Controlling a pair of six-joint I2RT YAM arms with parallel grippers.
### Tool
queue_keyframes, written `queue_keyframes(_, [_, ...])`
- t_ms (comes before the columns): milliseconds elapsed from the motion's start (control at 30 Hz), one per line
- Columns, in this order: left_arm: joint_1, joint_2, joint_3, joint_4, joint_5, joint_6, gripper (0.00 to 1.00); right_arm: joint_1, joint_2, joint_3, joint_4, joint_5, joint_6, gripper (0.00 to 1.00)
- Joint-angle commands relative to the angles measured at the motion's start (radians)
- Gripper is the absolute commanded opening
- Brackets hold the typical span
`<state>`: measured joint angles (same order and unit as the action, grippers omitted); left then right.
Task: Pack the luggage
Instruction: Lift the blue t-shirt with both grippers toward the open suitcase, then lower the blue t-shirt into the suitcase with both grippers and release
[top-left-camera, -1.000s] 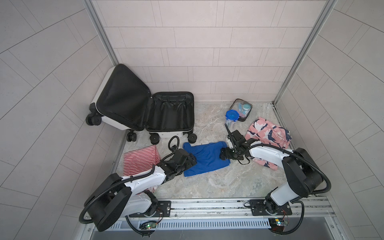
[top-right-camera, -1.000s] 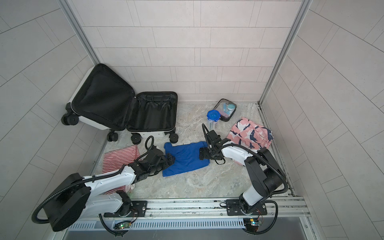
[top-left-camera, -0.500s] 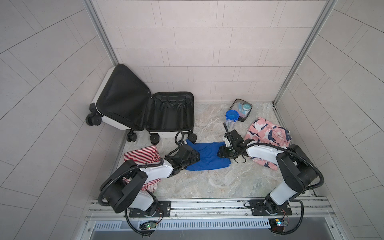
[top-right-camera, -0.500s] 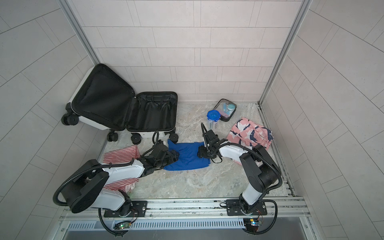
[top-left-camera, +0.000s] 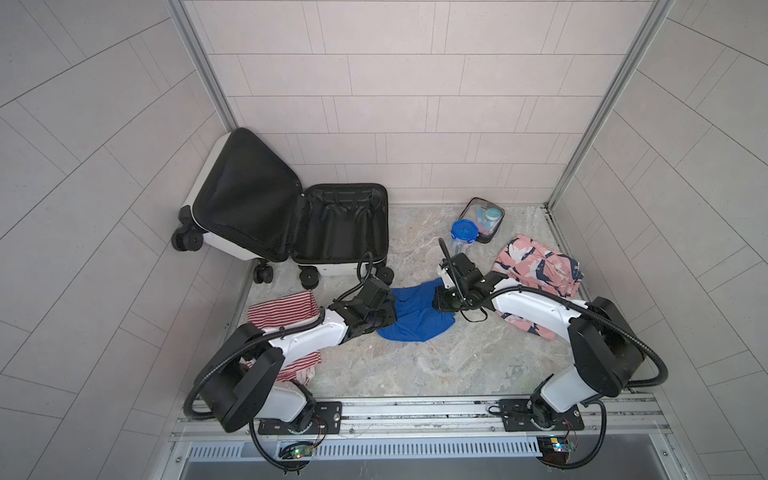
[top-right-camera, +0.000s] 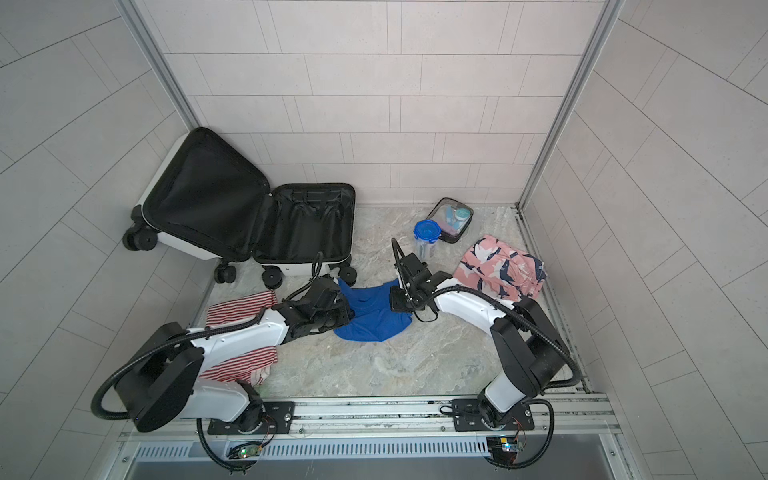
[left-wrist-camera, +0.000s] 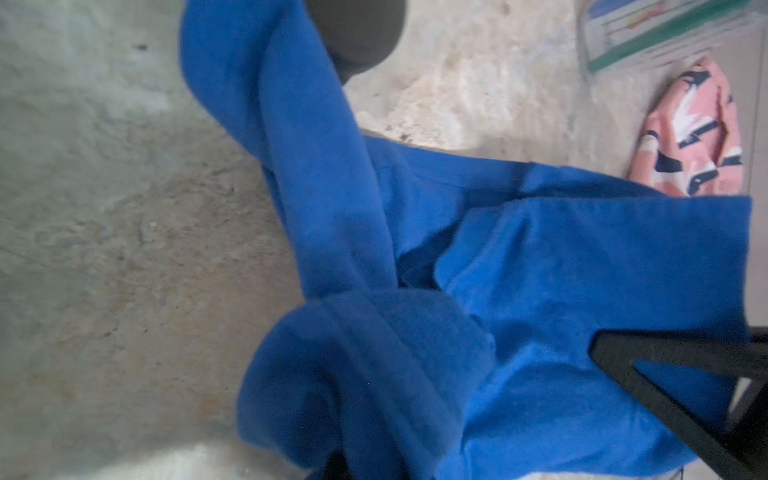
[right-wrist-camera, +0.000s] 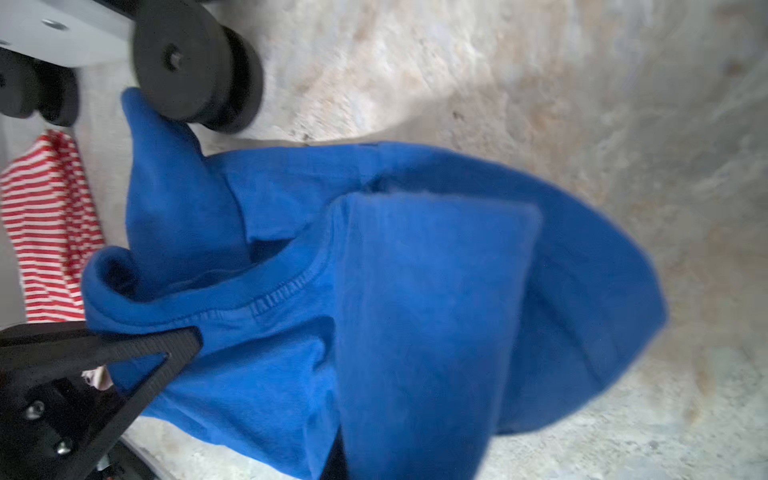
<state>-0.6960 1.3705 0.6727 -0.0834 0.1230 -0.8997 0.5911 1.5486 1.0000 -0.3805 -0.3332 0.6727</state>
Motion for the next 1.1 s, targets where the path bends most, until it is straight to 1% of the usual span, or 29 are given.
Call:
queue_keyframes(0, [0.0, -0.09, 0.089, -0.15, -0.058, 0.061, 0.0, 0.01, -0.057, 0.082, -0.07, 0.007, -0.013, 0.0])
queue_keyframes(100, [0.007, -0.146, 0.161, -0.236, -0.131, 0.109, 0.0, 0.012, -0.066, 0.162, -0.109, 0.007, -0.022, 0.0])
queue_keyframes(200, [0.034, -0.177, 0.25, -0.333, -0.164, 0.165, 0.0, 0.015, -0.058, 0.244, -0.129, -0.001, -0.028, 0.0])
queue_keyframes(233, [0.044, -0.18, 0.279, -0.358, -0.174, 0.169, 0.0, 0.015, -0.051, 0.274, -0.132, -0.005, -0.028, 0.0])
queue_keyframes(267, [0.056, -0.183, 0.312, -0.386, -0.184, 0.216, 0.0, 0.017, -0.041, 0.305, -0.137, -0.009, -0.029, 0.0])
queue_keyframes(433, [0.135, -0.154, 0.447, -0.473, -0.205, 0.309, 0.0, 0.023, 0.043, 0.46, -0.136, -0.034, -0.018, 0.0])
queue_keyframes(700, [0.322, -0.071, 0.589, -0.491, -0.15, 0.408, 0.0, 0.065, 0.224, 0.708, -0.082, -0.055, 0.046, 0.0])
queue_keyframes(867, [0.42, -0.003, 0.665, -0.489, -0.148, 0.477, 0.0, 0.085, 0.376, 0.912, -0.09, -0.047, 0.051, 0.0])
queue_keyframes(1067, [0.518, 0.1, 0.733, -0.45, -0.118, 0.518, 0.0, 0.089, 0.59, 1.151, -0.093, -0.062, 0.042, 0.0])
